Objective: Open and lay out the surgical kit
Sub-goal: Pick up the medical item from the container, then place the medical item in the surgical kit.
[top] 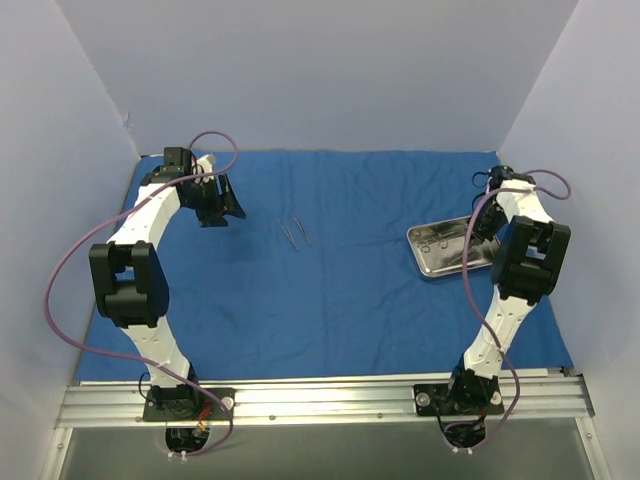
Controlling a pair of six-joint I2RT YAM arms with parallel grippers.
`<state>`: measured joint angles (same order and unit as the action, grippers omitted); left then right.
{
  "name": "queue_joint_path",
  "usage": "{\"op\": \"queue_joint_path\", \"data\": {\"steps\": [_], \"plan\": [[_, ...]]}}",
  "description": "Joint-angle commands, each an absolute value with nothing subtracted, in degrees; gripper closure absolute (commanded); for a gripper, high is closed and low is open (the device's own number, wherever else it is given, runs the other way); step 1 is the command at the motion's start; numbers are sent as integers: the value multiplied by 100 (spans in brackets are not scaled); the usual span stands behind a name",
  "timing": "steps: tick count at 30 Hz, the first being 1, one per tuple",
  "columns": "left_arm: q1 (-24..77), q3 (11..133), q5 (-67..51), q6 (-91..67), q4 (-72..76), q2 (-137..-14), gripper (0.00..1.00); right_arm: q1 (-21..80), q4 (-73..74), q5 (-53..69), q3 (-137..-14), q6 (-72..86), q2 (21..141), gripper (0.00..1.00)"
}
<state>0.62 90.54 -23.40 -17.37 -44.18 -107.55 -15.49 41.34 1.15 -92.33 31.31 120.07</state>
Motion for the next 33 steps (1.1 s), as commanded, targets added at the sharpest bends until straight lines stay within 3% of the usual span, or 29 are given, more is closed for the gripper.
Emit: {"op": "queue_joint_path", "data": {"steps": [1,7,12,23,33], "plan": [[70,8921,-3855,-1985,-3562,-10266,31,-1301,4211,561,-9342,2997,10953,100],[543,8098,-5342,-3063,-2244,-9828,31,-370,3220,2502,-9466,2900,10205,100],[1106,7252,-5879,-4489,190,-9501,31,412,1332,4346,-9010,3295,9537,100],[1907,6917,-5916,-6336,2995,-9413,19,1589,-254,5773,-8807,4051,9229,100],[2241,6741,-5616,-6284,3383,-9176,20,2153,-299,5942,-8534,4034,9079,100]]}}
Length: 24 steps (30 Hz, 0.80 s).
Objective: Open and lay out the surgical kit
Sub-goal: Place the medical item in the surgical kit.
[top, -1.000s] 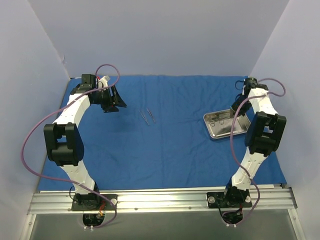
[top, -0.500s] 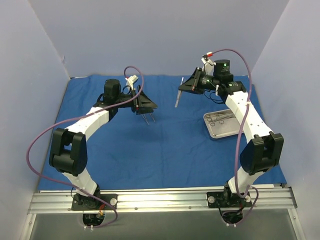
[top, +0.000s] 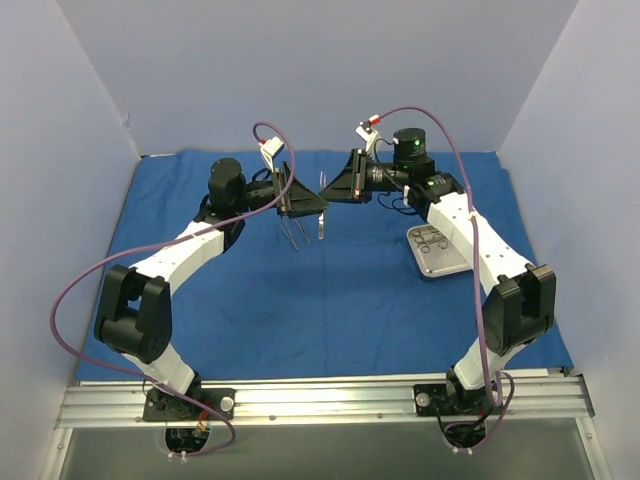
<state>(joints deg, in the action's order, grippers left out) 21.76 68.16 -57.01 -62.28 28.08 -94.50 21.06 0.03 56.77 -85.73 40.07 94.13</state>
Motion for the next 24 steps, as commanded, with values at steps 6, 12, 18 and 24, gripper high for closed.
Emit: {"op": "queue_joint_path", "data": {"steps": [6,12,18,24], "plan": [[2320,6566,-5713,-6372,3524,-9097,26,2197,-343,5915,-8622,4078,9088,100],[2294,6381,-5827,-6697,3972,-9114,41,2197,-606,5985,-8490,4324,9061,100],[2294,6381,-5976,-7197,4613,-9342,86,2197,-905,6161,-8411,4596,9149,100],[2154,6425,-6012,-7243,4502,-9396,98,2153,-460,5968,-8813,4545,9422,69]]}}
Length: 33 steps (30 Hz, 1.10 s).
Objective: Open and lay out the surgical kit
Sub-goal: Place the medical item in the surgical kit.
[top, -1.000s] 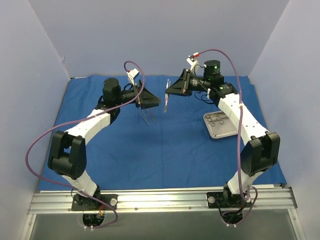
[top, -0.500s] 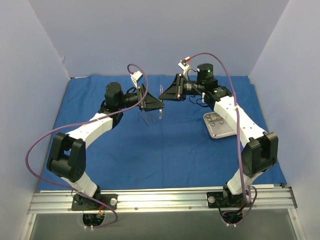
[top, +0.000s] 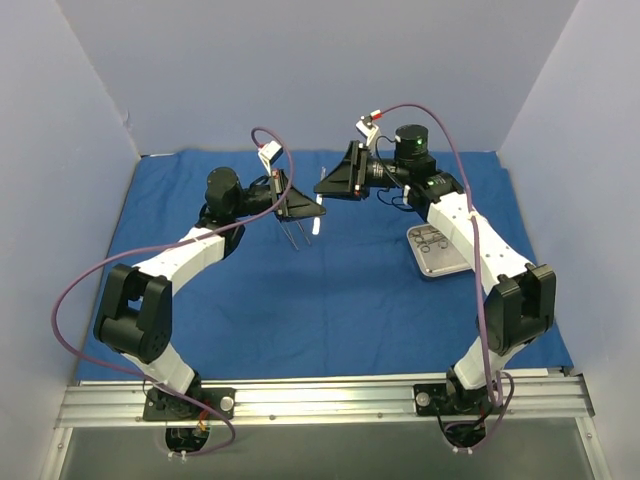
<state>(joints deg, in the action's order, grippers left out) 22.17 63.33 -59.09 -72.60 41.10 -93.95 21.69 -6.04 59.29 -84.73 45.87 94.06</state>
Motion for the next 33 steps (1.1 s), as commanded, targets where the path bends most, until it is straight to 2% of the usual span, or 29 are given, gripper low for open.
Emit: {"op": "queue_joint_path", "data": {"steps": [1,2,3,6,7,8,10,13,17,23,29,33], "plan": [[2066,6486,-5986,-6903,3865,-9361,98,2101,-240,5733,-8955,4361,9518,56],[2013,6512,-5924,-6673,3467,-9326,98,2048,119,5522,-9139,4203,9597,52],[1943,6565,-5793,-6349,2915,-9238,98,1987,1071,5267,-9619,4036,9685,49],[1758,7205,-4715,-4646,-131,-9141,98,1732,2437,4248,-10211,3683,9992,43],[1749,7433,-3606,-3953,-1698,-9149,98,1662,2783,3923,-10517,3622,10106,42],[1749,7618,-3021,-3798,-2227,-9167,98,1513,3108,3346,-10625,3508,10160,42],[1714,7892,-2114,-3892,-3176,-9263,98,1398,3804,2964,-10862,3332,10291,41],[1722,7919,-1048,-4278,-3542,-9413,98,1187,4411,2268,-10829,3164,10310,43],[1915,7761,-476,-4509,-3244,-9562,98,993,4184,2267,-10223,3155,10003,43],[2267,8050,543,-4798,-3480,-10080,98,791,4297,2382,-9967,3006,9782,43],[2583,8279,1300,-4852,-3498,-10529,98,651,4324,2452,-9677,2909,9607,43],[2602,8445,1388,-4913,-3664,-10880,98,607,4368,2487,-9624,2874,9563,43]]}}
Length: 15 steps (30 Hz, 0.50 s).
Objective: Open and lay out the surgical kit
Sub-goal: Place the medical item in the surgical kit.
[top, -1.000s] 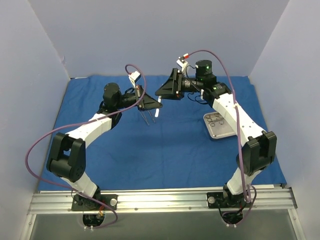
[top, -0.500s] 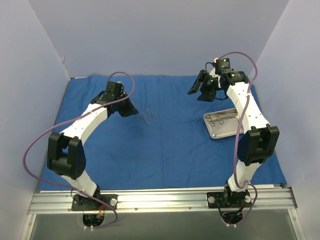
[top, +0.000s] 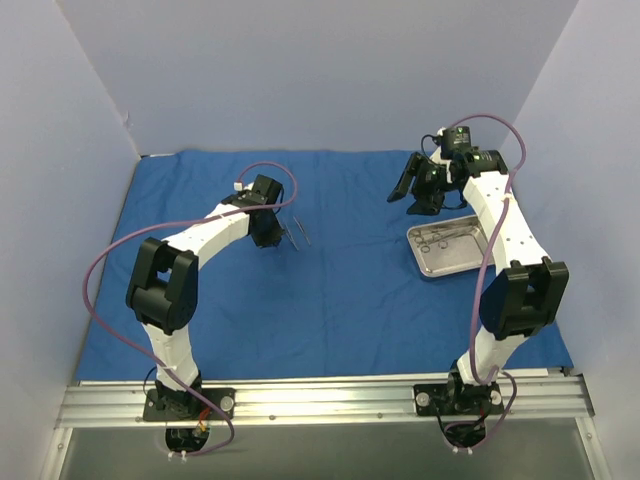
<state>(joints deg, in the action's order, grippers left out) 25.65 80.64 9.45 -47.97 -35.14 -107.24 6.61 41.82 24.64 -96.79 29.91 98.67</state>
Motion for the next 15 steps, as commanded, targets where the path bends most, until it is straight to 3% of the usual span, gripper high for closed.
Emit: {"op": "queue_joint_path", "data": {"steps": [1,15], "plan": [[2602,8481,1415,-4965,-3709,-10942,98,606,4359,2487,-9624,2865,9554,43],[2505,8789,1284,-5106,-3867,-11504,98,571,4333,2531,-9580,2874,9598,44]]}}
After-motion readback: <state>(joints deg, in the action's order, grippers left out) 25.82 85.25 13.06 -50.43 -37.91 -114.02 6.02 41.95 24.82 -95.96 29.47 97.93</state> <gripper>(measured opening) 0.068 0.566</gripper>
